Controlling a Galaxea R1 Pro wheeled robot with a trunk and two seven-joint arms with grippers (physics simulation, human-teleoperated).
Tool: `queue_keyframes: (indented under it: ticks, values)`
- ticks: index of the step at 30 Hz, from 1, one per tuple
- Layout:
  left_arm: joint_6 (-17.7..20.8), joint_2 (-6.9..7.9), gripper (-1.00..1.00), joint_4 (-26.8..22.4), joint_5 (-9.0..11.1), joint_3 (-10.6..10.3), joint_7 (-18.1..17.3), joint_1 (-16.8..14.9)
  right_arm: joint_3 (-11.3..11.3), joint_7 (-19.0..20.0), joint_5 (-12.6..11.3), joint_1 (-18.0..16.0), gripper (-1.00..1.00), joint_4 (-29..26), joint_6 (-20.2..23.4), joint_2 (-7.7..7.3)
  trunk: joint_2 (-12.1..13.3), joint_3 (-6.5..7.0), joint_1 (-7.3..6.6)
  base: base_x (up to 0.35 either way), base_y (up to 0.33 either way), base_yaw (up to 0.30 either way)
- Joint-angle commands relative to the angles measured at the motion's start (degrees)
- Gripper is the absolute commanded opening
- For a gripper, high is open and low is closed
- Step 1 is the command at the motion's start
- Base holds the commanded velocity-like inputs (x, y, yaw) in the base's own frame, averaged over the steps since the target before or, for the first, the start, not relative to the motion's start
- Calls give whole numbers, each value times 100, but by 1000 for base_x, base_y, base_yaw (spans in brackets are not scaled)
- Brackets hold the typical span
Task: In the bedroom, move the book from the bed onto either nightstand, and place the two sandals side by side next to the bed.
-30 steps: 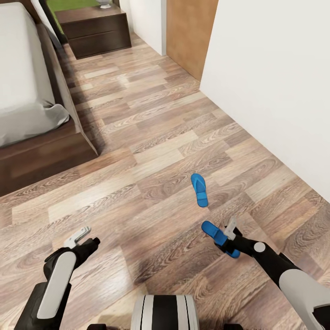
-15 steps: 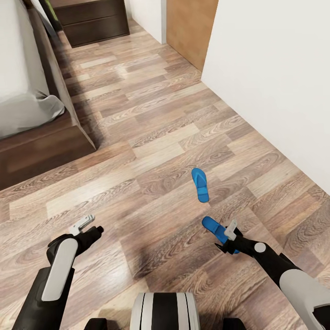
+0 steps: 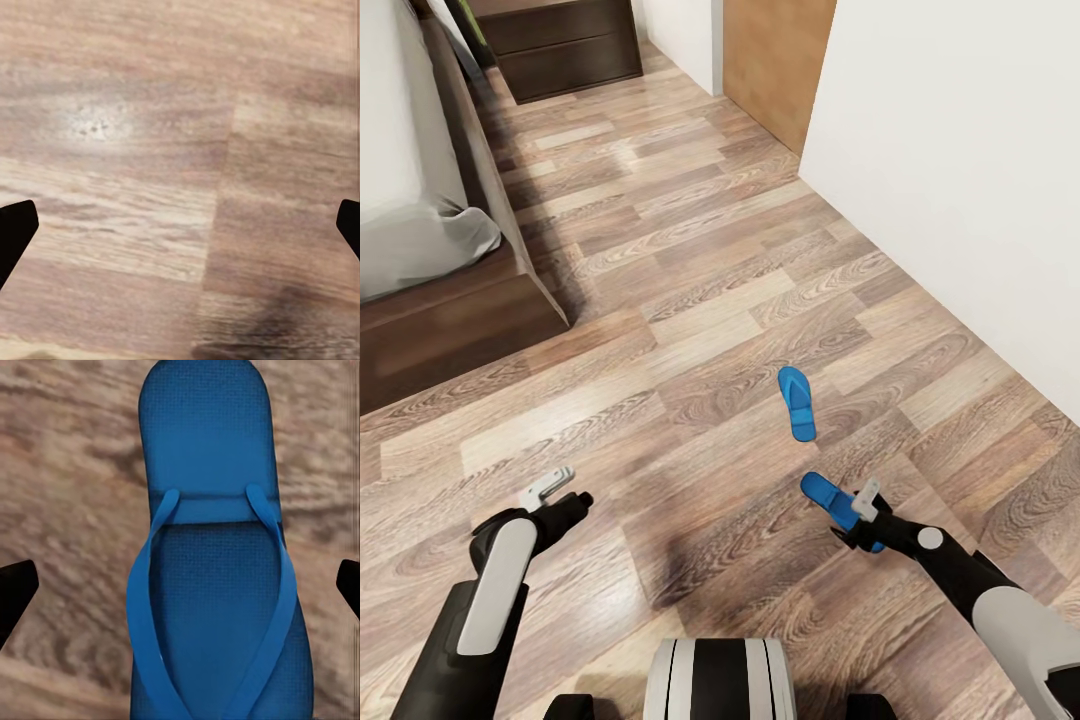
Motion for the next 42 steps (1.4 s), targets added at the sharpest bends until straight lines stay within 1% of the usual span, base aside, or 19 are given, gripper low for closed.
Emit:
queue_keyframes:
  ticks: [1, 5, 8, 14, 29, 42]
  values:
    - [12, -5, 100, -7, 59, 2, 50, -4, -5, -3, 55, -2, 100, -4, -33, -5, -1, -3, -1, 0, 0, 0]
    - [8, -7, 100, -6, 60, -12, 42, -4, -10, -16, 44, -8, 100, -27, -28, -18, -1, -3, -1, 0, 0, 0]
    - [6, -8, 100, -6, 60, -17, 36, -4, -65, -24, 42, -42, 100, -105, -8, -57, -1, -3, -1, 0, 0, 0]
    - [6, -8, 100, -6, 60, -19, 31, -4, -124, -25, 42, -70, 100, -160, 2, -74, -1, -3, -1, 0, 0, 0]
    - [29, -8, 100, -6, 60, -21, 36, -4, -163, -24, 42, -121, 100, -204, 15, -86, -21, -336, 38, 0, 0, 0]
    - [31, -8, 100, -6, 60, -21, 37, -4, -169, -22, 50, -168, 100, -206, 16, -98, -21, -336, 38, 0, 0, 0]
